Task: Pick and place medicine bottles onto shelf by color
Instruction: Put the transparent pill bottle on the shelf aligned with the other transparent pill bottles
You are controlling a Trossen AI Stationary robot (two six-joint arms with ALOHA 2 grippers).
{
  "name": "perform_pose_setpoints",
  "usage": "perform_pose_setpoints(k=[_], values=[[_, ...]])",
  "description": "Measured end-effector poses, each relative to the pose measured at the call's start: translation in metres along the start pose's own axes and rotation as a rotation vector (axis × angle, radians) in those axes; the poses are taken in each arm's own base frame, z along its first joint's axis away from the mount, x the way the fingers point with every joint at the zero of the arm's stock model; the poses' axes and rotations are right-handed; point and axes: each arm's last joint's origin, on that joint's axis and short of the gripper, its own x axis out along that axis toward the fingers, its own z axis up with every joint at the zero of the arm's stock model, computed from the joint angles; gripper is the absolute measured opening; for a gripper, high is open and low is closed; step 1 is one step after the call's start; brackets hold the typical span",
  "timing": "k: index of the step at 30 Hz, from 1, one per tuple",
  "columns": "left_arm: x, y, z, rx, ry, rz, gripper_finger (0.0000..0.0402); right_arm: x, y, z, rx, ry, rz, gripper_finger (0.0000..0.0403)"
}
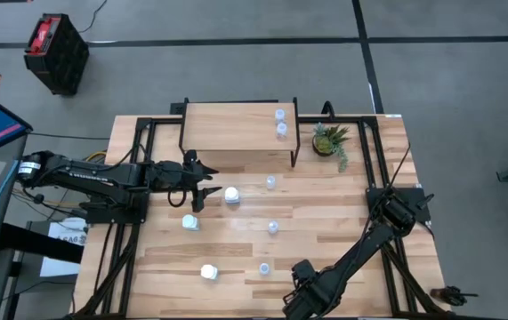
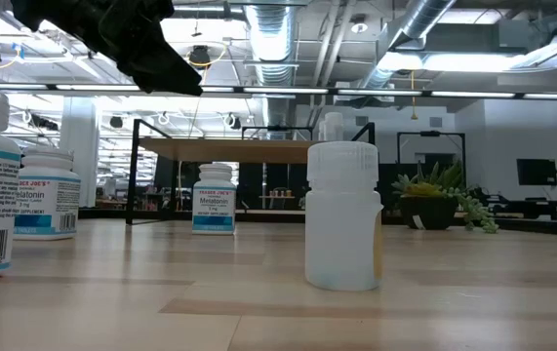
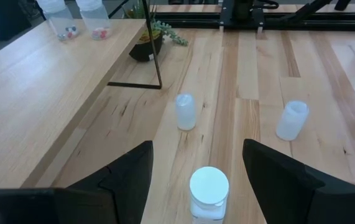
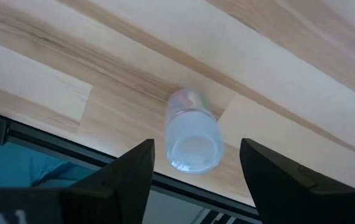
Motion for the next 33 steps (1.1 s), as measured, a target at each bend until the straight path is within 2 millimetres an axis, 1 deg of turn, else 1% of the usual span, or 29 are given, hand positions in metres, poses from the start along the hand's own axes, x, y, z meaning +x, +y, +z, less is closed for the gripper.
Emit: perform_pose_setpoints(k=[20, 26, 30, 33], values=[[0.000, 0.000, 0.000, 0.001, 0.000, 0.000, 0.0238, 0.000, 0.000, 0.000, -0.014, -0.013, 0.001, 0.0260], [0.000, 0.000, 0.000, 0.001, 0.001, 0.000, 0.0238, 0.001, 0.000, 0.000, -0.070, -0.011, 0.008, 0.0260], [0.000, 0.000, 0.000, 0.001, 0.002, 0.000, 0.0238, 0.011, 0.000, 0.003, -0.068, -0.002, 0.013, 0.0260], [0.000, 0.000, -0.001, 0.002, 0.007, 0.000, 0.0238, 0.024, -0.002, 0.004, -0.066, 0.051, 0.001, 0.0260]])
